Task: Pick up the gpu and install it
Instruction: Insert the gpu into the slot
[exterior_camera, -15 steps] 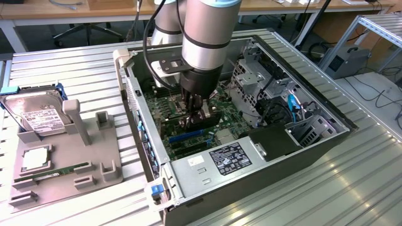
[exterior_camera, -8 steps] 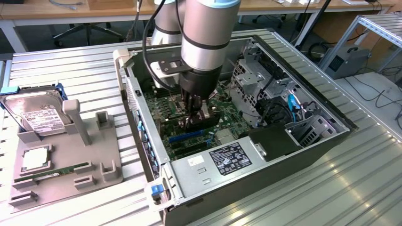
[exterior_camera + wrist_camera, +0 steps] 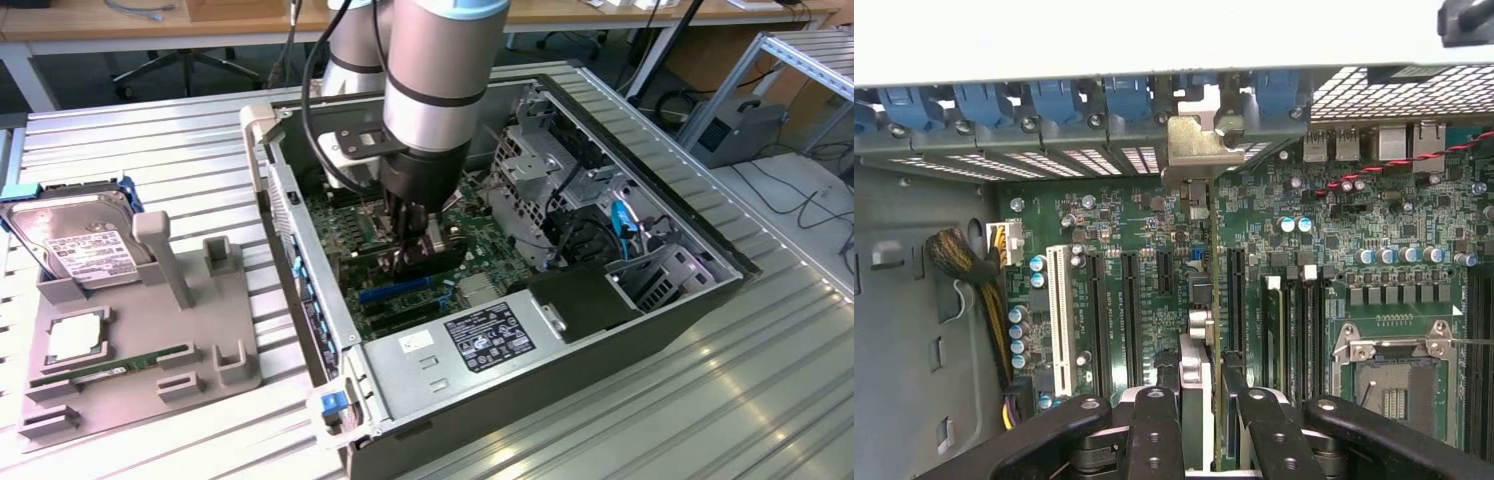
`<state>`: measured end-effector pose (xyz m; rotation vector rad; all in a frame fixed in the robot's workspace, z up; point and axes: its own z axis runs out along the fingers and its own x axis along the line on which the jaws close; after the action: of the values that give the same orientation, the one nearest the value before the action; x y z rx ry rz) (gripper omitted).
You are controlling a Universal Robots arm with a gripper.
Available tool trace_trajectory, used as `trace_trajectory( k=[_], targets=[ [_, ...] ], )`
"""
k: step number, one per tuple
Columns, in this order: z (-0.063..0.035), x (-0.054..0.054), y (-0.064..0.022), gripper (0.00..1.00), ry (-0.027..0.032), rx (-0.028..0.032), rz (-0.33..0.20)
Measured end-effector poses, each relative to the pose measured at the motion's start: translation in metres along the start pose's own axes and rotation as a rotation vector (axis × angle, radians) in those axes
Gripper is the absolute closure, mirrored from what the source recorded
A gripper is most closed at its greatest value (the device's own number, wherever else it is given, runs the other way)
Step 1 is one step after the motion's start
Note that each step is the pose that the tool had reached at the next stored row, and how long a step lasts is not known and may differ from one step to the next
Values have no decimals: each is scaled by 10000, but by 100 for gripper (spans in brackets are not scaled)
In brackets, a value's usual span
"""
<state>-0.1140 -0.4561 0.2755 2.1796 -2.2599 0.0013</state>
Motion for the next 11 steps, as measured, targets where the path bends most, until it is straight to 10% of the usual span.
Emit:
trace_trajectory(
  k=[11],
  targets=[
    [10,-19,32,73,-1,0,7]
  ],
)
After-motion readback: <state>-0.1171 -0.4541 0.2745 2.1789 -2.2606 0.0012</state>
